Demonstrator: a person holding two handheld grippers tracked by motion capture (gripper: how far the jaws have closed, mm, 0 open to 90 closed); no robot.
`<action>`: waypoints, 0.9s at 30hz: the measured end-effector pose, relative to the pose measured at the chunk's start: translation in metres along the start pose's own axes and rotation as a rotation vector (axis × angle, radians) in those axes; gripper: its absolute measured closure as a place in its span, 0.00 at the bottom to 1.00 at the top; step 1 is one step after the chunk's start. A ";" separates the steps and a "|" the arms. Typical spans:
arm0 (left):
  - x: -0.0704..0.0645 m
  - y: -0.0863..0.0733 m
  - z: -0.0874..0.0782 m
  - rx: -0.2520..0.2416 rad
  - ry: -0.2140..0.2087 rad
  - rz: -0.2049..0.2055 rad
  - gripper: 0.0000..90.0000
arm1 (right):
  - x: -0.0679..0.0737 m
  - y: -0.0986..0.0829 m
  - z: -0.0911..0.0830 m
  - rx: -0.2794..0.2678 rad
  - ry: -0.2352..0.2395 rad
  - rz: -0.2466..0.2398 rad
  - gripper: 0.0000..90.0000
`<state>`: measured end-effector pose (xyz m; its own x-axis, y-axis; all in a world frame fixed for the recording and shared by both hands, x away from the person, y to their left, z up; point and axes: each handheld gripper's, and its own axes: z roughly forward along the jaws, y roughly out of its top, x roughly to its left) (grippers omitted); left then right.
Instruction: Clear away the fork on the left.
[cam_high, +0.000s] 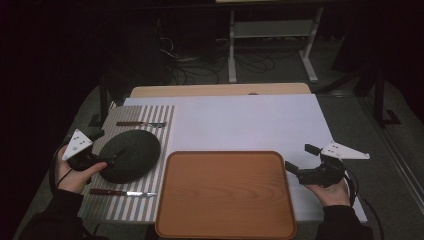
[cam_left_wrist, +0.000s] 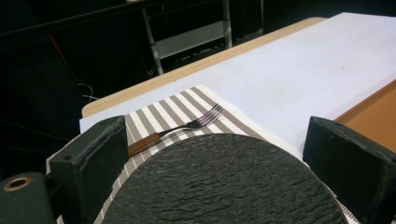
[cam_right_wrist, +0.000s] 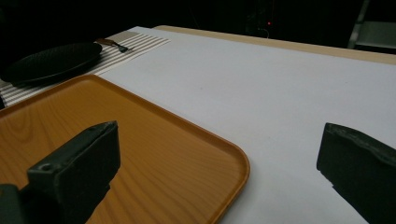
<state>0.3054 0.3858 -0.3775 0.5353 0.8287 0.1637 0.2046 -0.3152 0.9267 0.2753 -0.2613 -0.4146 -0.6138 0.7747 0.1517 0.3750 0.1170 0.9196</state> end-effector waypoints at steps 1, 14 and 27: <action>0.001 0.001 0.000 0.005 -0.001 0.006 0.07 | 0.000 0.000 0.000 0.001 0.000 0.001 0.00; 0.016 0.011 0.017 0.073 -0.036 0.088 0.15 | -0.002 -0.003 0.004 0.033 -0.010 0.010 0.00; 0.028 0.020 0.033 0.175 -0.068 0.154 0.20 | -0.001 -0.004 0.003 0.047 -0.008 -0.005 0.00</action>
<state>0.3519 0.3877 -0.3652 0.6237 0.7335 0.2701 0.2520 -0.5158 0.8188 0.2771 -0.2606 -0.4196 -0.6102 0.7790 0.1442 0.4047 0.1500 0.9021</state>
